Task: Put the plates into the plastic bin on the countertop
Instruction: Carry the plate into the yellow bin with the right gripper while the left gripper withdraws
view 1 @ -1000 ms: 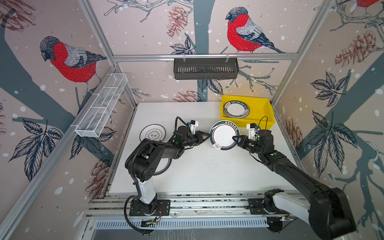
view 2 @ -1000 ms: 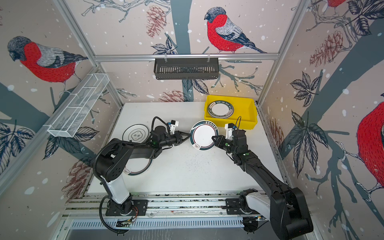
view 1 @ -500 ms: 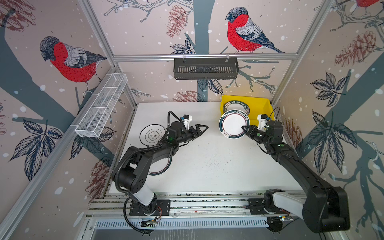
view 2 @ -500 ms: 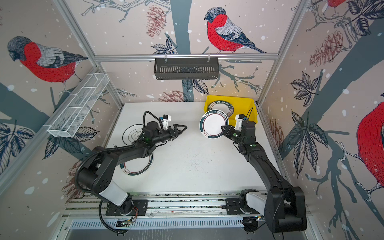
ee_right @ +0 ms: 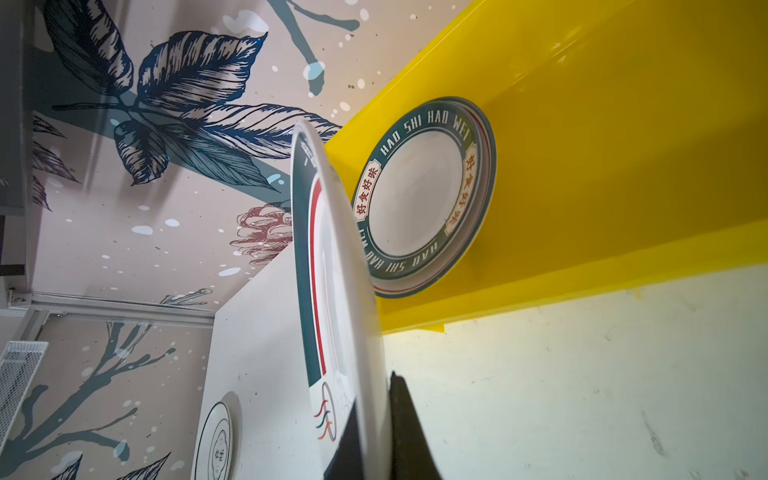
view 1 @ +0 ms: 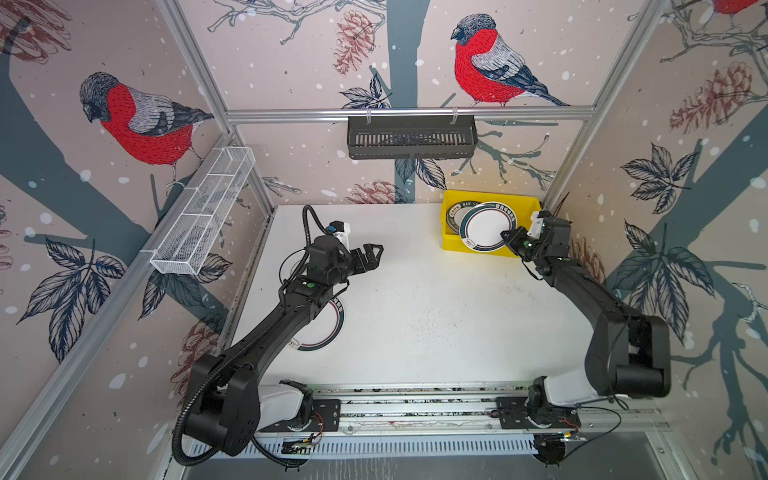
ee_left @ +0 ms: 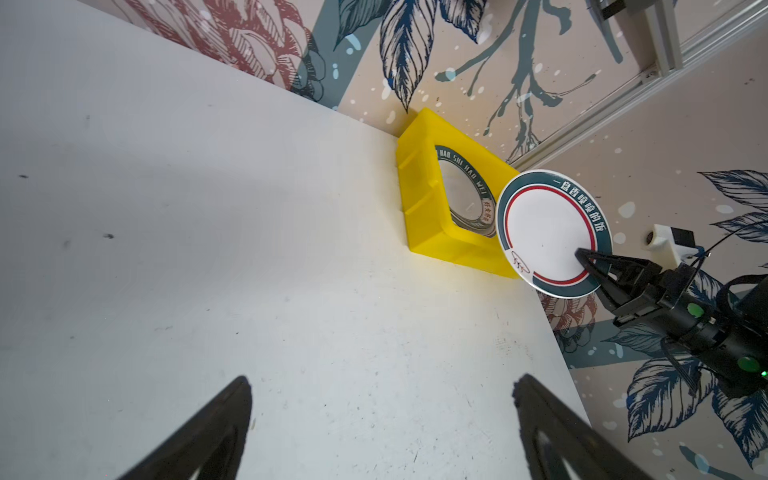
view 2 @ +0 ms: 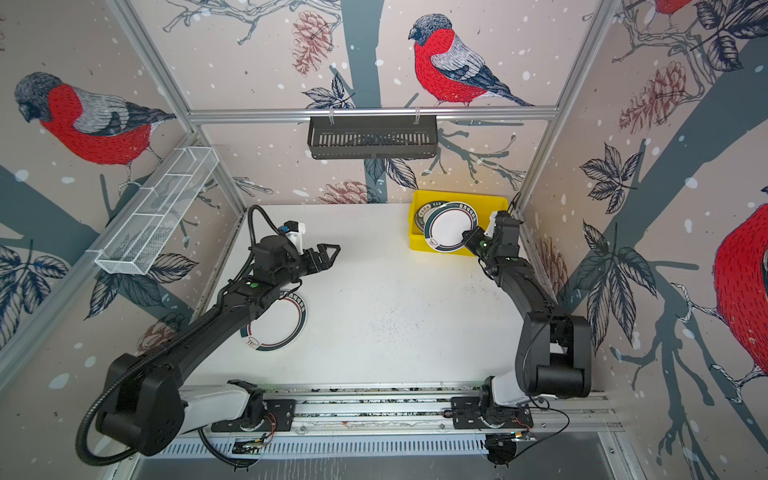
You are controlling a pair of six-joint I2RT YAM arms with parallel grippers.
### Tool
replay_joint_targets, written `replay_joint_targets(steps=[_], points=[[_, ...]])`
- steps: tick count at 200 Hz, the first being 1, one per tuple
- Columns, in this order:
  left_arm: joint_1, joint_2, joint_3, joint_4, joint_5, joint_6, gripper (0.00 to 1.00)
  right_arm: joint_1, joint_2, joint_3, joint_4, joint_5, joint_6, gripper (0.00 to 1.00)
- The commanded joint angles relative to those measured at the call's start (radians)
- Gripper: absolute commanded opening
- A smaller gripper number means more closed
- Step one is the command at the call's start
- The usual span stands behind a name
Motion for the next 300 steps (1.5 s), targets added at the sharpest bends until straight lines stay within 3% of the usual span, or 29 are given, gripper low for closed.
replay_joint_targets(steps=[1, 109, 166, 185, 203, 214, 273, 300], points=[[0.037, -0.027, -0.018, -0.070, -0.024, 0.027, 0.98, -0.009, 0.078, 0.078, 0.041, 0.003, 0.001, 0.01], [0.114, -0.211, -0.126, -0.169, -0.106, 0.046, 0.98, -0.008, 0.360, 0.314, 0.037, 0.065, -0.017, 0.01], [0.119, -0.220, -0.129, -0.190, -0.130, 0.063, 0.98, 0.016, 0.542, 0.497, -0.035, 0.047, -0.026, 0.03], [0.118, -0.215, -0.107, -0.225, -0.153, 0.072, 0.98, 0.041, 0.583, 0.569, -0.081, 0.038, -0.062, 0.18], [0.118, -0.219, -0.083, -0.254, -0.175, 0.079, 0.98, 0.057, 0.616, 0.636, -0.153, 0.032, -0.086, 0.58], [0.118, -0.228, -0.076, -0.261, -0.190, 0.082, 0.98, 0.060, 0.602, 0.629, -0.150, 0.041, -0.093, 0.73], [0.118, -0.241, -0.076, -0.286, -0.219, 0.118, 0.98, 0.053, 0.458, 0.596, -0.243, 0.164, -0.165, 0.97], [0.118, -0.255, -0.086, -0.280, -0.213, 0.121, 0.98, 0.058, 0.439, 0.586, -0.228, 0.154, -0.203, 0.99]])
